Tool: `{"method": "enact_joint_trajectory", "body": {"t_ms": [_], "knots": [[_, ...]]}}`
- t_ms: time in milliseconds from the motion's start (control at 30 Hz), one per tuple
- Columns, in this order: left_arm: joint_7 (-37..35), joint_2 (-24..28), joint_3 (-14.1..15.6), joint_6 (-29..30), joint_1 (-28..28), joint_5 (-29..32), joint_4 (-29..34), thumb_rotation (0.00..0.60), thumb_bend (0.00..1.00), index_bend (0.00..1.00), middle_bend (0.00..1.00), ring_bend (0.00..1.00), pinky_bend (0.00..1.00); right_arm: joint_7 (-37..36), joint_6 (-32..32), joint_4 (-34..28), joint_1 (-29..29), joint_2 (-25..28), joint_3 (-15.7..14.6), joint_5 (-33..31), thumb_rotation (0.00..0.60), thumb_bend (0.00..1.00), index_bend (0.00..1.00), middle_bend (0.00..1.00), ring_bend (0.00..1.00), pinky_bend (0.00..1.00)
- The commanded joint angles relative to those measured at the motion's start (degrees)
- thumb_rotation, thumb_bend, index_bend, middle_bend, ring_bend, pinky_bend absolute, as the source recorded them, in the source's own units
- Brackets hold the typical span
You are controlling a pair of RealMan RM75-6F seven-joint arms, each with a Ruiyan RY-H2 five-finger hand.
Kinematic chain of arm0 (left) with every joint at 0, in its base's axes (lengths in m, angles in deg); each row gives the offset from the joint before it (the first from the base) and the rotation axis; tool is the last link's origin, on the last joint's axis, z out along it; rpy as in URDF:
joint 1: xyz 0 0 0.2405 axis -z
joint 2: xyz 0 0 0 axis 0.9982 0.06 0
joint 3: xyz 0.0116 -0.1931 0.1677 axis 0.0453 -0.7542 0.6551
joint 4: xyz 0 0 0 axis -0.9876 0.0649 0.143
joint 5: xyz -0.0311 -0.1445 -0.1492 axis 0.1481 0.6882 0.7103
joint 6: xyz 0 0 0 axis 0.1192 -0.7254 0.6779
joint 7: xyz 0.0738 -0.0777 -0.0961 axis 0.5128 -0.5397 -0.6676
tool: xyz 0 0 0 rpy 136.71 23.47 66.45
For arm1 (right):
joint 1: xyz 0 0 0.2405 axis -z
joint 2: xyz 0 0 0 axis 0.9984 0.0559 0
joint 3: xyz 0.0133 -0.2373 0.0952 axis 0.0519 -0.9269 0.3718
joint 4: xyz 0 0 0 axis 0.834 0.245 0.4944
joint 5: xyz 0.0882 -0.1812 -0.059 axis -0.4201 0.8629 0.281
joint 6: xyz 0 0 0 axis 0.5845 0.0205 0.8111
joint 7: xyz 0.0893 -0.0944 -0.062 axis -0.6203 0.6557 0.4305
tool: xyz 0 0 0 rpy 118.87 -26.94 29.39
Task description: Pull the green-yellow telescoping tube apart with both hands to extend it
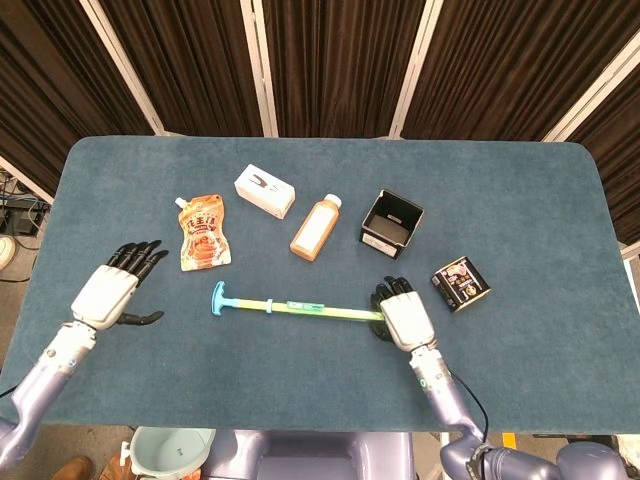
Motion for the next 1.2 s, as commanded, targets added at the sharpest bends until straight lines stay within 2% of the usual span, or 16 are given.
{"method": "enact_joint_trajectory", "body": {"t_ms": [33,233,333,533,800,1100,1200], "knots": [[-2.3,-3.6,-0.2,-3.3,1.7,1.0,-4.8,0.6,0.17,0.14,0.0,0.04,0.09,0.0,0.4,-0.7,0.2,0.4,-0.2,0.1,0.6,0.37,0.75,0.39,0.23,0.26],[-7.3,-9.5,-0.7,-3.7,3.4,0.2,-11.2,0.6,0.17,0.27,0.0,0.04,0.09,0.1,1.3,-2.5,0.5,1.4,-0.7,0.8,0.6,0.38,0.77,0.4,0.24,0.26],[-12.4,-14.5,-1.2,-6.0,5.7,0.2,-16.5,0.6,0.17,0.3,0.0,0.04,0.09,0.1,2.1,-3.6,0.7,1.9,-0.7,1.1,0.6,0.38,0.77,0.4,0.24,0.27],[-17.3,-19.1,-0.9,-6.9,8.3,-1.2,-22.1,0.6,0.17,0.31,0.0,0.04,0.09,0.8,2.3,-4.8,0.9,2.5,-0.9,1.2,0.6,0.38,0.77,0.4,0.24,0.27],[-22.5,-23.2,-0.7,-8.1,11.5,-2.2,-26.1,0.6,0.17,0.31,0.0,0.04,0.09,1.4,3.2,-6.9,1.2,3.5,-0.9,1.5,0.6,0.38,0.77,0.4,0.24,0.27],[-23.8,-25.8,1.4,-9.1,12.9,-3.2,-27.7,0.6,0.17,0.33,0.0,0.04,0.09,1.9,4.0,-8.9,1.3,4.5,-0.2,1.3,0.6,0.38,0.77,0.4,0.24,0.27],[-23.4,-27.0,2.0,-10.4,13.2,-3.1,-29.2,0.6,0.21,0.34,0.0,0.04,0.09,1.7,4.4,-9.6,1.4,5.0,0.0,1.3,0.6,0.38,0.77,0.4,0.24,0.27]]}}
